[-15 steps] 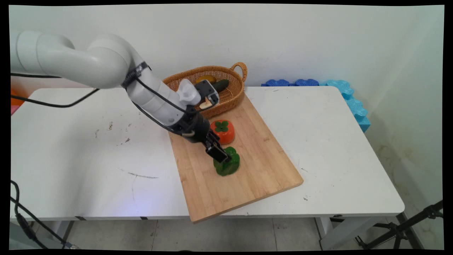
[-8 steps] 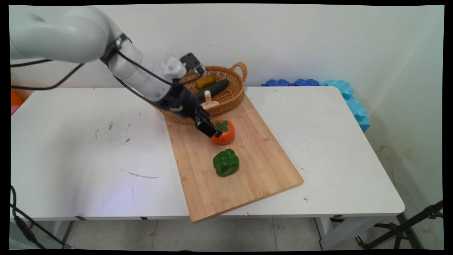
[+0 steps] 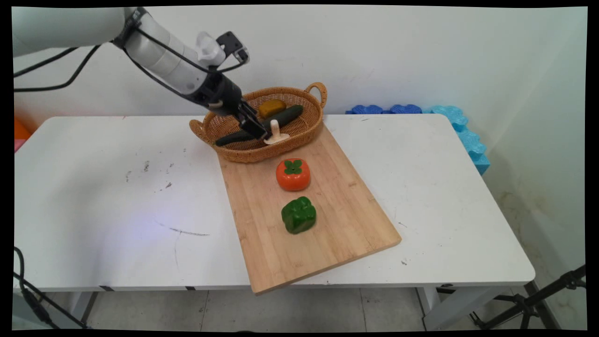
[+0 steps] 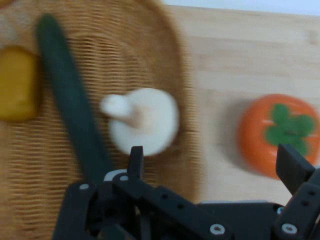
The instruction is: Pick up the potato from the vegetable basket
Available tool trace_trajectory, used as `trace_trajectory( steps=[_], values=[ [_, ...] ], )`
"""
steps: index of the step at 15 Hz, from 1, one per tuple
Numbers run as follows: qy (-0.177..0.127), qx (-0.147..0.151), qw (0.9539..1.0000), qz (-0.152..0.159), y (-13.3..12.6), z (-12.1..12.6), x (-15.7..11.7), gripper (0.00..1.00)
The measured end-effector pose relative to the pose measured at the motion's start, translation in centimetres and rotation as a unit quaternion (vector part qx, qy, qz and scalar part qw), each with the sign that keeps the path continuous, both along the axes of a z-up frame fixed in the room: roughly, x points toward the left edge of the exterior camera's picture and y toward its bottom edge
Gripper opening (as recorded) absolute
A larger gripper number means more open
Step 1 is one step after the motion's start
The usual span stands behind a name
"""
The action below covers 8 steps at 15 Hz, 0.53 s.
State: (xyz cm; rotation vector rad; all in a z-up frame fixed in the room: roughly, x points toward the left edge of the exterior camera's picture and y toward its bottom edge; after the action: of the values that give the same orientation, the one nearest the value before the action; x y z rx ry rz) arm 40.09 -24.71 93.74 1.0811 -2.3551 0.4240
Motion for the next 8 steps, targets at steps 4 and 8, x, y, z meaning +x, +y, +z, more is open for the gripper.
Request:
trace_trajectory(
  steps=[4, 8],
  values=[
    [-0.033, -0.022, 0.9992, -0.003, -3.8, -0.4, 2.8, 1.00],
    [-0.066, -0.038, 0.9971, -0.006, -7.9, -1.5, 4.7, 1.00]
  ],
)
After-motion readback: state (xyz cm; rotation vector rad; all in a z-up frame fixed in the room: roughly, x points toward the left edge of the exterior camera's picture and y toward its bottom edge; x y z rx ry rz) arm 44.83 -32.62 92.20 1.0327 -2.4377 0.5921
